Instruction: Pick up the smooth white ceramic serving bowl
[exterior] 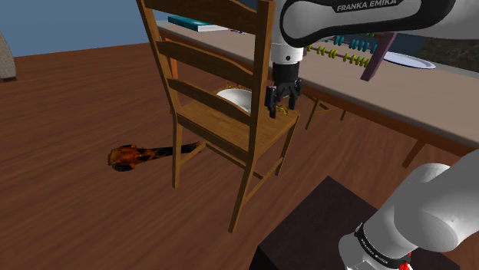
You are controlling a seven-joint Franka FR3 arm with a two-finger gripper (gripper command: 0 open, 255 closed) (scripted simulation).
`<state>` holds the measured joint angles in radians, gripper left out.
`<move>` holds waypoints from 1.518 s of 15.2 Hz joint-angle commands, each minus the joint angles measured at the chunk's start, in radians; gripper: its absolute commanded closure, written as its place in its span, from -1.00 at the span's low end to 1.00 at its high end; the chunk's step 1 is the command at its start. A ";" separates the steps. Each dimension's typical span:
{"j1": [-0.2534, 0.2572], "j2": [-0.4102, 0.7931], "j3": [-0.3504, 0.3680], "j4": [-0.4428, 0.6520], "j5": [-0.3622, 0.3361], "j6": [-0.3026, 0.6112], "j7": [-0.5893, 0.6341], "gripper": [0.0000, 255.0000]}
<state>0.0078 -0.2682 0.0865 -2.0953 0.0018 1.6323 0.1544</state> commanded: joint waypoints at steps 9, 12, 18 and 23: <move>0.030 0.395 0.046 0.419 -0.058 -0.009 0.106 -1.00; 0.047 0.525 0.052 0.586 -0.083 -0.043 0.132 -1.00; 0.101 0.845 0.048 1.054 -0.137 -0.185 0.164 -1.00; 0.104 0.862 0.044 1.026 -0.138 -0.140 0.169 -1.00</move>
<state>0.1032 0.5811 0.1264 -1.0555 -0.1324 1.4820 0.3240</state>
